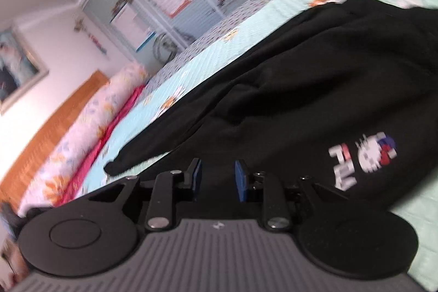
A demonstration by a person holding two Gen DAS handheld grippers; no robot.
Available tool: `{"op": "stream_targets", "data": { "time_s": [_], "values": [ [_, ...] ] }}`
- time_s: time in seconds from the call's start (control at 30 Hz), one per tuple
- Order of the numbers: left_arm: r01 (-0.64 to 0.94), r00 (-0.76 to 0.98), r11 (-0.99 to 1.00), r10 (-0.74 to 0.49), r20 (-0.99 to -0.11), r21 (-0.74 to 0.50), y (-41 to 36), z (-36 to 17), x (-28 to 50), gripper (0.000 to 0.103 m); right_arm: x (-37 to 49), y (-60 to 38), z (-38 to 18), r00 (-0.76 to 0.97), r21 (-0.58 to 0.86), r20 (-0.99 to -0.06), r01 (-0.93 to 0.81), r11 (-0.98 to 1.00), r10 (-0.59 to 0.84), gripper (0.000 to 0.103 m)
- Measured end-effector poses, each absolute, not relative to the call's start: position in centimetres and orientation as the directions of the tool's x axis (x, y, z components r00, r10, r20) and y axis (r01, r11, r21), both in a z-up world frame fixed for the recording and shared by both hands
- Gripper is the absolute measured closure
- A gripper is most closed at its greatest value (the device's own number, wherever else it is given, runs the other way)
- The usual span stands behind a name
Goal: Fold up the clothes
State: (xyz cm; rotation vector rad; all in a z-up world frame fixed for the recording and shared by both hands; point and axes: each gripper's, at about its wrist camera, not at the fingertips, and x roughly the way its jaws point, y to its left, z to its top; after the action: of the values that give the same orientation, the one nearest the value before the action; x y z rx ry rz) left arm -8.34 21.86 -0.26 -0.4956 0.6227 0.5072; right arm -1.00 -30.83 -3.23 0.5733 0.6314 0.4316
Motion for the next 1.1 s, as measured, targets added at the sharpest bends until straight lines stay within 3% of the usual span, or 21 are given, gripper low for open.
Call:
{"op": "stream_targets", "data": {
  "time_s": [0.1,0.2,0.3,0.33,0.37,0.4,0.53,0.63,0.7,0.8,0.9,0.97,1.1],
  "values": [
    [-0.612,0.661,0.766,0.358,-0.659,-0.198,22.2,1.2,-9.8,0.094,-0.2,-29.0,-4.0,0.673,0.567,-0.503,-0.217,0.795,0.543,0.061],
    [-0.648,0.6,0.746,0.374,-0.707,-0.154,22.8,0.7,-10.5,0.091,-0.2,-28.7,-4.8,0.656,0.549,-0.528,-0.221,0.806,0.539,0.061],
    [-0.664,0.595,0.732,0.395,-0.7,-0.152,22.5,1.1,-11.6,0.085,-0.3,-29.4,-4.4,0.625,0.541,-0.554,-0.233,0.808,0.551,0.061],
    [-0.67,0.597,0.727,0.406,-0.692,-0.151,22.6,1.7,-11.9,0.076,-0.4,-29.7,-4.3,0.612,0.54,-0.564,-0.234,0.809,0.554,0.061],
    [-0.678,0.595,0.721,0.419,-0.686,-0.147,22.9,2.4,-12.1,0.059,-0.4,-30.0,-4.3,0.596,0.541,-0.576,-0.236,0.807,0.56,0.061],
    [-0.692,0.591,0.707,0.443,-0.674,-0.143,23.3,3.1,-12.3,0.054,-0.5,-30.5,-4.4,0.58,0.549,-0.582,-0.237,0.801,0.57,0.061],
    [-0.79,0.528,0.603,0.578,-0.622,-0.11,25.1,5.5,-14.6,0.046,-1.2,-32.5,-4.0,0.552,0.594,-0.578,-0.22,0.774,0.601,0.061],
    [-0.77,0.554,0.629,0.579,-0.598,-0.104,24.7,6.4,-14.9,0.046,-1.8,-35.0,-3.2,0.602,0.646,-0.518,-0.19,0.74,0.607,0.061],
    [-0.693,0.624,0.71,0.502,-0.599,-0.126,23.0,6.4,-13.6,0.046,-2.0,-37.0,-2.7,0.659,0.666,-0.485,-0.148,0.731,0.575,0.061],
    [-0.482,0.731,0.858,0.281,-0.621,-0.179,18.6,5.1,-10.2,0.046,-2.5,-39.3,-2.8,0.701,0.663,-0.491,-0.084,0.743,0.518,0.058],
    [-0.203,0.768,0.952,0.011,-0.64,-0.227,12.6,3.2,-6.8,0.046,-3.5,-41.7,-3.2,0.738,0.682,-0.482,-0.022,0.731,0.472,0.068],
    [-0.056,0.743,0.971,-0.115,-0.66,-0.232,8.8,1.9,-5.0,0.046,-4.1,-43.3,-3.5,0.761,0.694,-0.477,0.019,0.719,0.44,0.068],
    [0.059,0.676,0.971,-0.208,-0.707,-0.23,4.3,-0.7,-2.4,0.046,-5.4,-46.4,-4.1,0.801,0.718,-0.468,0.099,0.689,0.372,0.048]
  ]
}}
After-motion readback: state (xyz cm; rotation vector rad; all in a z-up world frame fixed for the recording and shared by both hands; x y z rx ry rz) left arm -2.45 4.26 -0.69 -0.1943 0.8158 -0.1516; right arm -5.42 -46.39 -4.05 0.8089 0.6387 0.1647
